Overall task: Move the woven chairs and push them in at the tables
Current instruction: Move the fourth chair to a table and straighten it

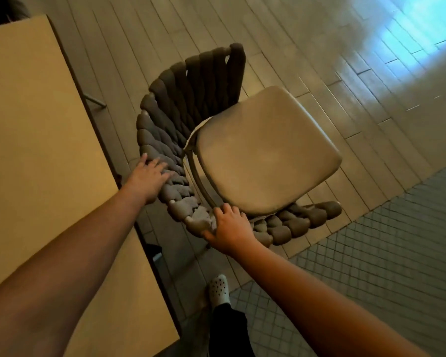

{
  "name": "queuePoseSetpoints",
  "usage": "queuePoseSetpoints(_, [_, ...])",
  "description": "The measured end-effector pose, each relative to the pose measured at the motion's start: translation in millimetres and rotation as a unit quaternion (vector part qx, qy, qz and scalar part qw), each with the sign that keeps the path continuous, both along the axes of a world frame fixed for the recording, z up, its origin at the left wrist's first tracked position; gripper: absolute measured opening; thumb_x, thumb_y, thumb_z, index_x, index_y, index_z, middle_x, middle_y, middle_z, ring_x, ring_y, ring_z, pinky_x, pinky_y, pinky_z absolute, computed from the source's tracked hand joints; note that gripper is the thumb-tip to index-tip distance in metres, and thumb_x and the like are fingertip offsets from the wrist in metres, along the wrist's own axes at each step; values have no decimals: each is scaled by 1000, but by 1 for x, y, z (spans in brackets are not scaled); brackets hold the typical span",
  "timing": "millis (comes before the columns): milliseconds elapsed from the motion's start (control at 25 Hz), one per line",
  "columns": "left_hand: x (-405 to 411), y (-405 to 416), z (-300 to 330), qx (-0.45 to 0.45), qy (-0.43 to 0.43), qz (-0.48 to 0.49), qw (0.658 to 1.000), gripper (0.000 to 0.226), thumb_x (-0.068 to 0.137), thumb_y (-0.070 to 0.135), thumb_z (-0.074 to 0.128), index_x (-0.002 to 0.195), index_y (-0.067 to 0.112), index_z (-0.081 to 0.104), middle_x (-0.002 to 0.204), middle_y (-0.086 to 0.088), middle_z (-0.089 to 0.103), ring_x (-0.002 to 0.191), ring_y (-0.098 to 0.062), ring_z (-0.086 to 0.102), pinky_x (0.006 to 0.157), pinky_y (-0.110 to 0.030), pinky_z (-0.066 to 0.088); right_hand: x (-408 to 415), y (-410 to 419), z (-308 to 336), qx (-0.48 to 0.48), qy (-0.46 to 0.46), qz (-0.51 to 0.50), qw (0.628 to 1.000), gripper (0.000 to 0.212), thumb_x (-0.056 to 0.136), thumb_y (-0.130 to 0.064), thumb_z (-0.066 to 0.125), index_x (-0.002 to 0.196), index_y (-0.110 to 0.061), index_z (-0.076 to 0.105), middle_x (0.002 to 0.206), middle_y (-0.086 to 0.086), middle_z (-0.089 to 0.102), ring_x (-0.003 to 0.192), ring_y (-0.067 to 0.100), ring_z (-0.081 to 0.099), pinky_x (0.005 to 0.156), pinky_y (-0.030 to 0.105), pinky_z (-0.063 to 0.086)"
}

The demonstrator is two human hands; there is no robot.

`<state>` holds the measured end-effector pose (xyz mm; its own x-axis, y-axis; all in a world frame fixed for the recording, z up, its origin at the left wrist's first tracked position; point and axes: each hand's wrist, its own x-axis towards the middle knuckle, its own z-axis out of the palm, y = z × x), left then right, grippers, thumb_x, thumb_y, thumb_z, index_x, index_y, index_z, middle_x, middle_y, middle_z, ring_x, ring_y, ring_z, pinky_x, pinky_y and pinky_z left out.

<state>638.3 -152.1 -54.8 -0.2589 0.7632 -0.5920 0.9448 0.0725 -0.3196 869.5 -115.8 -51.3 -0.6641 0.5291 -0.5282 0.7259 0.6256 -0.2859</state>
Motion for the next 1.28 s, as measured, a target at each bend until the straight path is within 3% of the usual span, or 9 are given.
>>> queuePoseSetpoints(120, [-31, 16, -8, 19, -8, -32, 999, 74, 87, 15, 57, 148, 28, 17, 158, -3, 15, 146, -23, 7, 117, -47, 1, -28, -3, -14, -22, -14, 8, 1000, 75, 80, -58, 54, 137, -15, 33, 139, 13, 38, 128, 34, 35, 103, 50, 32])
queuePoseSetpoints(200, [-33, 21, -15, 9, -4, -47, 999, 69, 88, 21, 56, 147, 30, 21, 157, -3, 21, 146, -24, 8, 117, -48, 2, -40, -6, -22, -81, -16, -11, 996, 76, 75, -51, 63, 136, -15, 35, 138, 12, 40, 127, 33, 36, 101, 49, 36])
queuePoseSetpoints(360, [-34, 20, -19, 21, -42, -22, 999, 56, 82, 35, 60, 134, 41, 41, 153, -9, 28, 145, -25, 10, 116, -50, -4, -45, -11, -27, -175, 14, -49, 983, 35, 79, -19, 66, 113, -14, 58, 110, 9, 59, 100, 25, 58, 87, 38, 52])
queuePoseSetpoints(520, [-7, 14, -17, 28, -66, 11, 997, 55, 78, 32, 63, 129, 43, 46, 152, -10, 29, 144, -26, 10, 116, -49, -6, -18, -5, -22, -173, 2, -32, 984, 27, 80, -18, 64, 106, -12, 61, 105, 9, 60, 94, 23, 59, 85, 38, 53])
queuePoseSetpoints(800, [127, 3, -2, 49, -61, 56, 995, 52, 84, 36, 58, 134, 39, 43, 150, -7, 35, 143, -28, 14, 117, -47, -2, 102, 17, -13, -170, -43, 3, 984, 34, 80, -18, 64, 113, -20, 58, 113, 6, 57, 102, 23, 55, 90, 39, 49])
queuePoseSetpoints(1000, [261, -15, -3, 65, -62, 105, 990, 50, 84, 37, 57, 132, 33, 46, 142, -6, 46, 140, -26, 25, 116, -49, 4, 225, 35, -10, -128, -80, 83, 985, 36, 82, -23, 61, 117, -26, 56, 119, 5, 55, 113, 27, 45, 98, 40, 42])
queuePoseSetpoints(1160, [386, -31, -4, 69, -67, 148, 984, 48, 81, 40, 59, 127, 31, 49, 134, -3, 51, 130, -27, 34, 110, -49, 18, 335, 44, -1, -90, -95, 116, 985, 27, 82, -22, 58, 109, -25, 59, 115, 3, 57, 112, 25, 44, 94, 34, 35])
queuePoseSetpoints(1280, [470, -47, -1, 22, -122, 106, 987, 58, 79, 45, 59, 133, 31, 42, 137, -5, 48, 130, -30, 33, 107, -48, 22, 424, 47, 3, -48, -144, 118, 981, 28, 83, -23, 54, 111, -27, 59, 113, 3, 58, 112, 24, 42, 87, 32, 37])
